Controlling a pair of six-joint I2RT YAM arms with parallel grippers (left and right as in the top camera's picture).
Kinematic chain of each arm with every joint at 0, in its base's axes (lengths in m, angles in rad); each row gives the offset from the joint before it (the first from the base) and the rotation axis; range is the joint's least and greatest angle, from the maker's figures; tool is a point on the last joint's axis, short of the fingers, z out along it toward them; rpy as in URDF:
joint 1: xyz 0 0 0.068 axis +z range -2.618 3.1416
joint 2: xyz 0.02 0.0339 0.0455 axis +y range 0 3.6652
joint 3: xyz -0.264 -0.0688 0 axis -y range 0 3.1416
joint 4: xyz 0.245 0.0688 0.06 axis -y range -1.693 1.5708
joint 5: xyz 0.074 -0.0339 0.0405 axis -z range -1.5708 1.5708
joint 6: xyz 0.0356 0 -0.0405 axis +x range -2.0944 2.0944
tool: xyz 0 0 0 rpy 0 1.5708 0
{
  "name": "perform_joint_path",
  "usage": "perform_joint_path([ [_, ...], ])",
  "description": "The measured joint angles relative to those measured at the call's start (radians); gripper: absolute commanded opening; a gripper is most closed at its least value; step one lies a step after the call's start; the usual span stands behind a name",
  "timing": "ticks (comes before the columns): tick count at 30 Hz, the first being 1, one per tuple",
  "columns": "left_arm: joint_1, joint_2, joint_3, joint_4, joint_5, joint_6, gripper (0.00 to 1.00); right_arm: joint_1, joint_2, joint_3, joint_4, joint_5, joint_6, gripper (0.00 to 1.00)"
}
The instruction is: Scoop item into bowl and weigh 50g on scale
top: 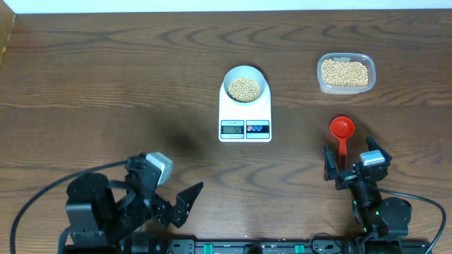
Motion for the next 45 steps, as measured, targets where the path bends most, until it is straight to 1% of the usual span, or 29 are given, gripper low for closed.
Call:
perform_joint_path([
  [3,0.000,-0.036,-0.024,0.001,0.000,-0.014,0.96,0.000,0.000,0.000,0.000,0.000,0.000,0.99],
  [7,0.000,-0.038,-0.048,0.005,0.000,-0.018,0.96,0.000,0.000,0.000,0.000,0.000,0.000,0.99],
  [14,-0.010,-0.038,-0.073,0.129,0.000,-0.018,0.96,0.000,0.000,0.000,0.000,0.000,0.000,0.99],
  [20,-0.021,-0.048,-0.144,0.203,0.000,-0.018,0.96,0.000,0.000,0.000,0.000,0.000,0.000,0.99],
  [24,-0.021,-0.117,-0.198,0.250,-0.006,-0.037,0.96,0.000,0.000,0.000,0.000,0.000,0.000,0.99],
  [26,-0.021,-0.161,-0.226,0.273,-0.018,-0.081,0.96,0.000,0.000,0.000,0.000,0.000,0.000,0.99],
  [31,-0.021,-0.241,-0.283,0.294,-0.035,-0.146,0.96,0.000,0.000,0.000,0.000,0.000,0.000,0.99],
  [45,-0.016,-0.401,-0.356,0.315,-0.039,-0.175,0.96,0.001,0.000,0.000,0.000,0.000,0.000,0.99],
])
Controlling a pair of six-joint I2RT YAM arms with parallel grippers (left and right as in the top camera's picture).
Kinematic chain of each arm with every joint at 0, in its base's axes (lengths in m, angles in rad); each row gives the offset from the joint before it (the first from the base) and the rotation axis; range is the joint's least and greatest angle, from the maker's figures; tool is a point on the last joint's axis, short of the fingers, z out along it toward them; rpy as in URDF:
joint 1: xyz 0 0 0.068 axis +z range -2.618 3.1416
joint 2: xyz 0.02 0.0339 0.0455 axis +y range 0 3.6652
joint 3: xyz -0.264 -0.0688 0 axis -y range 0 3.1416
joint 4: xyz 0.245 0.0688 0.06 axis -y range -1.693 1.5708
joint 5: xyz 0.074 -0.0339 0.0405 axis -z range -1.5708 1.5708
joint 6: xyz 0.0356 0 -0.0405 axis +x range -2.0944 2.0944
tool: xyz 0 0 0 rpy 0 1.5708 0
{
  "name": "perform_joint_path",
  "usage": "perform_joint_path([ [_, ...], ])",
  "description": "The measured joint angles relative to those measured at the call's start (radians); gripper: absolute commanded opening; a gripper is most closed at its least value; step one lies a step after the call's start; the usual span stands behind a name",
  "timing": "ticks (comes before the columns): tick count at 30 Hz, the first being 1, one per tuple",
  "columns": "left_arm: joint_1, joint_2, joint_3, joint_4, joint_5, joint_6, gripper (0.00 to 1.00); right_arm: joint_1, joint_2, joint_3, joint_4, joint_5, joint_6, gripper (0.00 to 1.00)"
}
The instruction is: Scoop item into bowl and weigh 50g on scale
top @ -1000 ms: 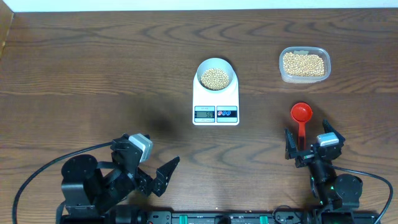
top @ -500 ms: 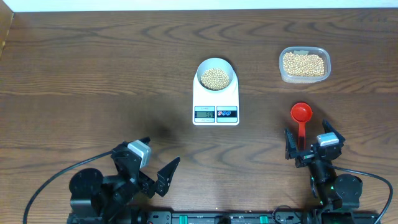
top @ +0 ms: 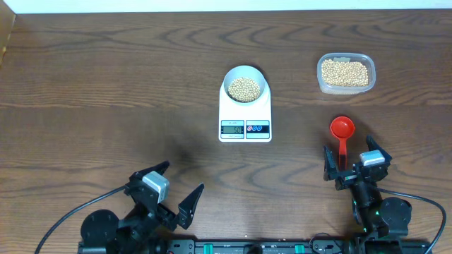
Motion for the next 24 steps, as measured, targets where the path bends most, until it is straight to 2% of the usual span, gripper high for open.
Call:
perform_joint_path([
  [15,0.011,-0.066,-0.034,0.003,-0.023,-0.001,0.96,0.000,0.000,0.000,0.000,0.000,0.000,0.99],
  [24,0.011,-0.066,-0.119,0.146,-0.254,-0.077,0.96,0.000,0.000,0.000,0.000,0.000,0.000,0.99],
])
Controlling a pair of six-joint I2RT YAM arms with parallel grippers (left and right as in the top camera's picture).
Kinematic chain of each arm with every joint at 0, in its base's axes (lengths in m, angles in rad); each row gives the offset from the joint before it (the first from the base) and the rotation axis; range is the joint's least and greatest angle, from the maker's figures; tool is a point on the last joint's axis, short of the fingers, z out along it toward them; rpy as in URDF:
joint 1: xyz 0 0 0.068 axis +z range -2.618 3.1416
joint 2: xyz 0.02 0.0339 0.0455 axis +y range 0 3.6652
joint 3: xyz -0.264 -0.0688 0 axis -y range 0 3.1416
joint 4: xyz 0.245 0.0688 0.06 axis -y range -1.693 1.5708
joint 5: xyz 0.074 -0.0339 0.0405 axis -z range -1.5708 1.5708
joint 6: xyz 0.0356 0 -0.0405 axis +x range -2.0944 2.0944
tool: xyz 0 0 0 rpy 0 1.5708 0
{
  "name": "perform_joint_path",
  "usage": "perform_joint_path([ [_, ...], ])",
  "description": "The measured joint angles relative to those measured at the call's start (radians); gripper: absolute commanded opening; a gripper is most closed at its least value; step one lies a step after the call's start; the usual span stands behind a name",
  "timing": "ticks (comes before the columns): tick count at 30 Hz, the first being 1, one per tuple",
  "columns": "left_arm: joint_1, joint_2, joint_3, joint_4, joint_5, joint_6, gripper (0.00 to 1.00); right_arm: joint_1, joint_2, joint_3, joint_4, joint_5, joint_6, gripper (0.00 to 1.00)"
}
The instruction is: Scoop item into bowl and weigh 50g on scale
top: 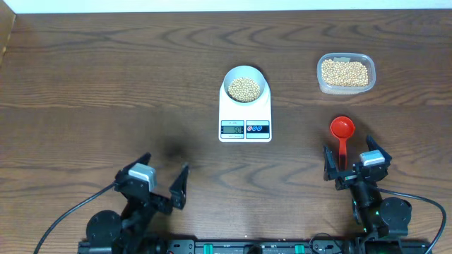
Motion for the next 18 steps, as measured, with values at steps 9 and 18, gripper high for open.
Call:
perform_joint_path([
  [9,0.000,0.000,-0.120,0.151,-0.208,-0.028,0.96,0.000,0.000,0.000,0.000,0.000,0.000,0.99],
  [18,0.000,0.000,-0.335,0.446,-0.288,-0.029,0.96,0.002,0.000,0.000,0.000,0.000,0.000,0.99],
])
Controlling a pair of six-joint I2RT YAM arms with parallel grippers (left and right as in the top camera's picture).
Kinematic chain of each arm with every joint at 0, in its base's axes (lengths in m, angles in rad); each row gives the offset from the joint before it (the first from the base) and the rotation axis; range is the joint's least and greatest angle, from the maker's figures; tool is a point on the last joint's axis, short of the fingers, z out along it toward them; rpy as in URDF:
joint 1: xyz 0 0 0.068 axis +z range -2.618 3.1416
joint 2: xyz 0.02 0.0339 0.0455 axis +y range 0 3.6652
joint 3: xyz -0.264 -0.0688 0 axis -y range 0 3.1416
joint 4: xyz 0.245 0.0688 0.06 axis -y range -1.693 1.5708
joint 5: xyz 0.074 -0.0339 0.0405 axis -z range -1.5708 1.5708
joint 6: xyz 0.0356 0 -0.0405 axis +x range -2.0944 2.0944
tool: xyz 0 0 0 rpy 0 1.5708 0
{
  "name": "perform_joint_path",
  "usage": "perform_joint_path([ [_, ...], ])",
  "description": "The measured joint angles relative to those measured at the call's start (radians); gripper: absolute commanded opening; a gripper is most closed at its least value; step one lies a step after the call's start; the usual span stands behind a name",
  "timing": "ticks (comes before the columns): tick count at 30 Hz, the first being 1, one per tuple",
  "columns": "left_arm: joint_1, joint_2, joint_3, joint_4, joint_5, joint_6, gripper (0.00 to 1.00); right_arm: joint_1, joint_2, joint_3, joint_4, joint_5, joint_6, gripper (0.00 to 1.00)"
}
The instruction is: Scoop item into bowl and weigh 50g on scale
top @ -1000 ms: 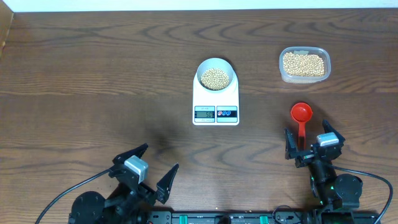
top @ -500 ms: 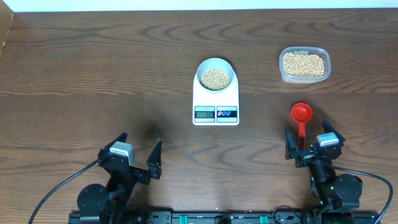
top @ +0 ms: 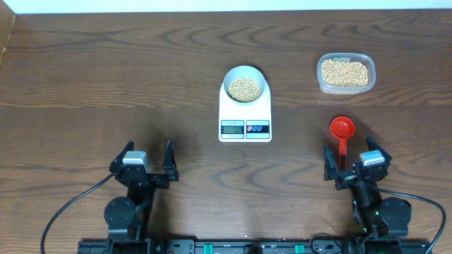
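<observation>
A white bowl holding yellowish beans sits on the white scale; the scale's display digits are too small to read. A clear container of the same beans stands at the back right. The red scoop lies on the table, its handle pointing toward the front edge. The handle end reaches in between the spread fingers of my right gripper, which is open. My left gripper is open at the front left, holding nothing and pointing toward the back.
The brown wooden table fills the view. Both arm bases and their cables sit along the front edge. A pale wall strip runs along the back.
My left gripper has turned from pointing slightly right to pointing straight back, and sits a little further left. The right arm, scoop, bowl and container are unchanged.
At first my left arm was folded low at the front left, its open gripper angled right. It then sat lower and more compact, then turned toward the back, and now points straight back. The right gripper stayed open around the scoop handle throughout.
</observation>
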Motion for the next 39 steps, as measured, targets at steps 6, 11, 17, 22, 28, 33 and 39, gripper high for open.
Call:
perform_joint_path([
  [6,0.000,0.000,-0.041,0.043,-0.032,0.000,0.96,0.001,0.000,0.000,0.000,0.000,0.000,0.99],
  [11,0.000,0.000,-0.061,0.072,-0.064,0.000,0.96,0.001,0.000,0.000,0.000,0.000,0.000,0.99],
  [17,0.000,0.000,-0.059,0.051,-0.089,0.000,0.96,0.001,0.000,0.000,0.000,0.000,0.000,0.99],
  [22,0.000,0.000,-0.059,0.051,-0.098,0.000,0.96,0.001,0.000,0.000,0.000,0.000,0.000,0.99],
  [28,0.000,0.000,-0.059,0.050,-0.101,0.001,0.96,0.001,0.000,0.000,0.000,0.000,0.000,0.99],
  [33,0.000,0.000,-0.059,0.050,-0.101,0.004,0.96,0.001,0.000,0.000,0.000,0.000,0.000,0.99],
  [39,0.000,0.000,-0.059,0.050,-0.101,0.005,0.96,0.001,0.000,0.000,0.000,0.000,0.000,0.99],
])
